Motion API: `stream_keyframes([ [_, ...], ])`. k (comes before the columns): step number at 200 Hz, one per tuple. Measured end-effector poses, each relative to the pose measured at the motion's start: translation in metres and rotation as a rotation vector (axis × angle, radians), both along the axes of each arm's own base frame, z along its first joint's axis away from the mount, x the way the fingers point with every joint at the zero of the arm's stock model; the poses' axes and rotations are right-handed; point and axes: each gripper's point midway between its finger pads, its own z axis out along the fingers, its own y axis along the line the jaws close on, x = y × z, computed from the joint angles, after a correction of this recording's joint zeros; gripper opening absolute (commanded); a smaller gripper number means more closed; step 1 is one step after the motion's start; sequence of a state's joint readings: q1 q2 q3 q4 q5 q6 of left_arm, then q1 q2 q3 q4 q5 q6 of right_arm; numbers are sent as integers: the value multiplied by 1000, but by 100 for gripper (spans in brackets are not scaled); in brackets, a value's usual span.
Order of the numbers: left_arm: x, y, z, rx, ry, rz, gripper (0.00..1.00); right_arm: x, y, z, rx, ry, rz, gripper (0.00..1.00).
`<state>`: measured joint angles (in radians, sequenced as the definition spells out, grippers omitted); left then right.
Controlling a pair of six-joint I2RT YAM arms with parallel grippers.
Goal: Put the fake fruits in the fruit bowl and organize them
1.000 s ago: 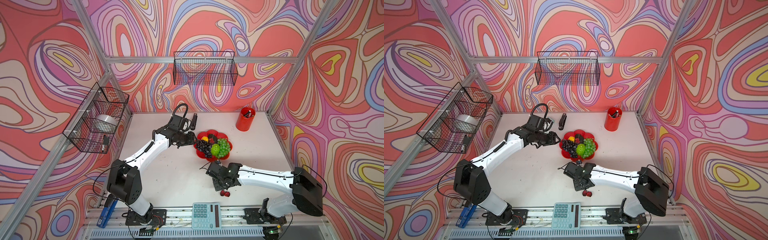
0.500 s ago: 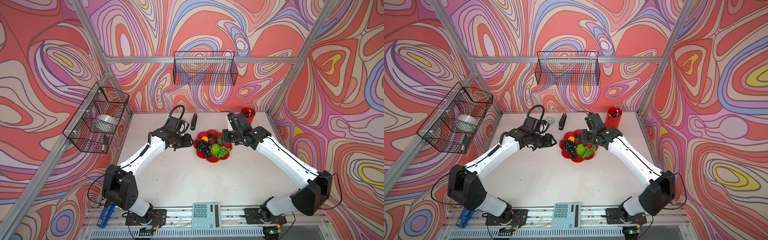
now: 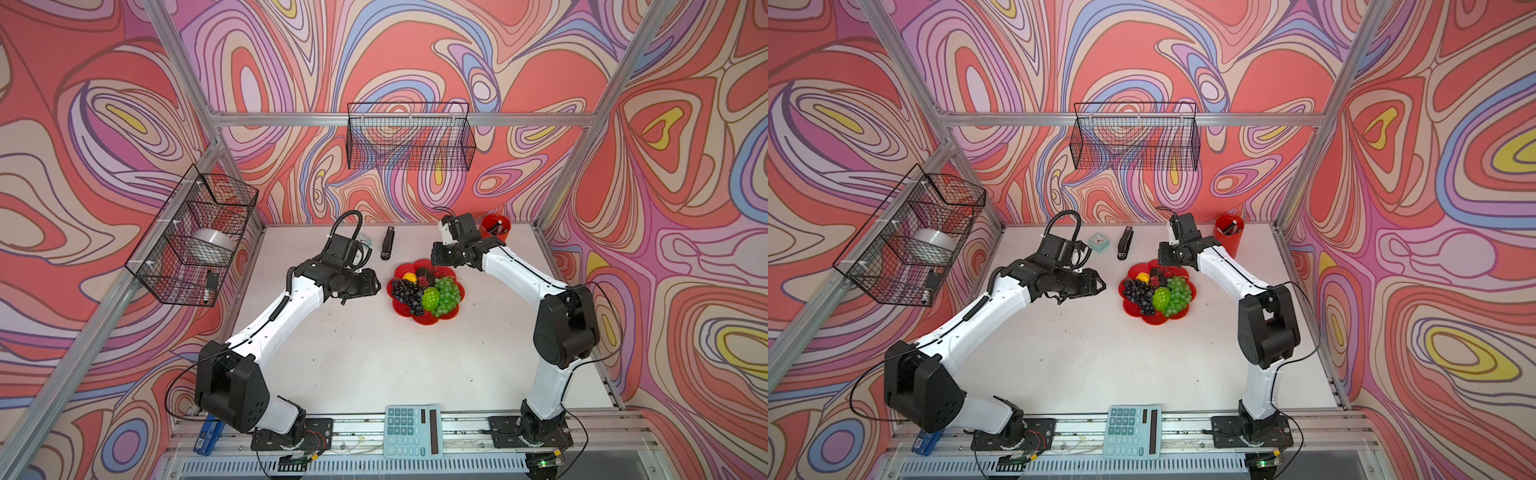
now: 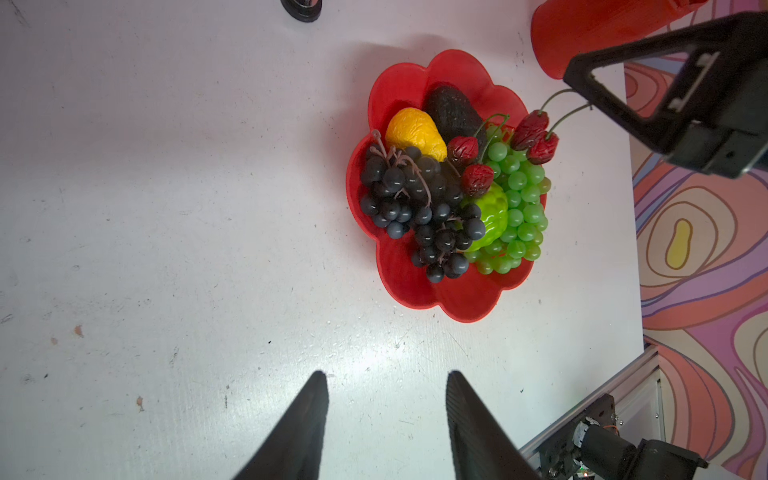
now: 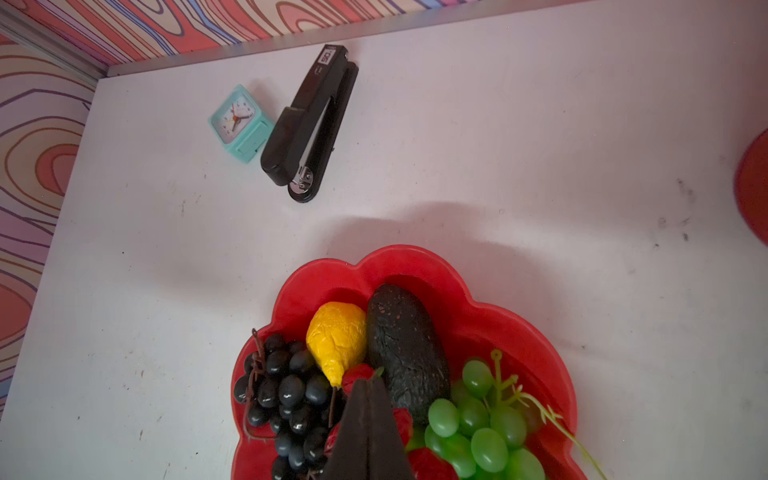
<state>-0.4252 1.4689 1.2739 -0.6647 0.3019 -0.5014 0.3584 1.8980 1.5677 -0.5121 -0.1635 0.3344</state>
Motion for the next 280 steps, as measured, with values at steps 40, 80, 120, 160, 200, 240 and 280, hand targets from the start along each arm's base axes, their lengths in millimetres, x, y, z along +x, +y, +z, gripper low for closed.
stream_keyframes([
  [40, -1, 0, -1, 2, 5, 0, 50, 6, 3, -5, 40, -3, -11, 0],
  [80, -1, 1, -1, 2, 6, 0, 50, 11, 10, -13, 82, 11, -11, 0],
  [120, -1, 1, -1, 3, 6, 1, 50, 8, 13, -37, 106, 72, -28, 0],
  [160, -5, 3, -5, 7, 17, 1, 50, 8, 15, -36, 129, 76, -38, 3],
  [200, -7, 3, -7, 11, 24, 2, 51, 9, 15, -36, 128, 74, -38, 39],
  [240, -10, 6, -9, 25, 39, 5, 63, 8, 10, -31, 92, 62, -39, 53],
  [280, -12, 14, -9, 59, 43, 23, 100, -1, -6, 28, 47, -56, -50, 65],
])
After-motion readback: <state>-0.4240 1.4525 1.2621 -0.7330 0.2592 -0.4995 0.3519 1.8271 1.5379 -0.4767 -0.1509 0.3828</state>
